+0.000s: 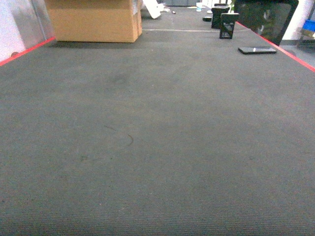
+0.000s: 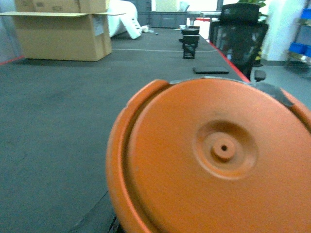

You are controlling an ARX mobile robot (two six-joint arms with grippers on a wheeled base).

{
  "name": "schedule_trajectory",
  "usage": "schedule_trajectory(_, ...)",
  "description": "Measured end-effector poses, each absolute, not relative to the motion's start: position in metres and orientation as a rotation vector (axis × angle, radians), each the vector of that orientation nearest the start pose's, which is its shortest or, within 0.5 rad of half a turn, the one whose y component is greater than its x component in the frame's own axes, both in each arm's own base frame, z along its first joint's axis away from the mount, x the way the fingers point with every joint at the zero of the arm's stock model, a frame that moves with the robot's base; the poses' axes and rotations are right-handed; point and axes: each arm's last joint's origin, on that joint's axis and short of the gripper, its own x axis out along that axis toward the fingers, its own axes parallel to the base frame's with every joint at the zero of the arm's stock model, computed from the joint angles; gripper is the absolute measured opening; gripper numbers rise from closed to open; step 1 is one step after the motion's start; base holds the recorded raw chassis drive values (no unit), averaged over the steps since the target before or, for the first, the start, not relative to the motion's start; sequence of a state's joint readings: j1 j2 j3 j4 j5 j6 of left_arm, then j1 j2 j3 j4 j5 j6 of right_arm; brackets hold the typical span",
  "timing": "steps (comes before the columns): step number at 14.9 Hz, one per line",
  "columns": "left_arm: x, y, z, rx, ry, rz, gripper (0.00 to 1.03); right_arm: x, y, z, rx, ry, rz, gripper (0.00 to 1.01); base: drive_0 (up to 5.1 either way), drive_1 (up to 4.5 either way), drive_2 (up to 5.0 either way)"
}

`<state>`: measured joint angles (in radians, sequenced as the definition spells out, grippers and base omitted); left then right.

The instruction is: Sort blue parts and orange caps into right shelf containers

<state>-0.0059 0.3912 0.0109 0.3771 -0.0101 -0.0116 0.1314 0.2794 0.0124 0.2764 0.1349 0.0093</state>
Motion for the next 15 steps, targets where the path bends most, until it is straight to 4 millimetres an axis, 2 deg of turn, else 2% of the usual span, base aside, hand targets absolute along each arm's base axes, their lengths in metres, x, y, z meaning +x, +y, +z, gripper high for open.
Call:
schedule_trajectory(3, 0.117, 0.0, 0.17, -0.011, -0.014, 0.001, 0.42, 0.111, -0.001, 0.17, 0.007, -0.01, -0.027, 0.44, 0.0, 0.0, 0.0)
schedule_trajectory(6, 0.113, 0.0, 0.17, -0.011, -0.009, 0.001, 0.42, 0.108, 0.0, 0.17, 0.007, -0.009, 0.0, 0.44, 0.0, 0.0, 0.0)
schedule_trajectory(8, 0.111, 0.0, 0.17, -0.011, -0.01, 0.002, 0.42, 0.098, 0.0, 0.166, 0.007, 0.011, 0.001, 0.44, 0.0, 0.0, 0.0)
schedule_trajectory(15, 0.098, 0.0, 0.165, -0.01, 0.01, -0.001, 0.42, 0.097, 0.0, 0.167, 0.007, -0.002, 0.0, 0.44, 0.0, 0.0, 0.0)
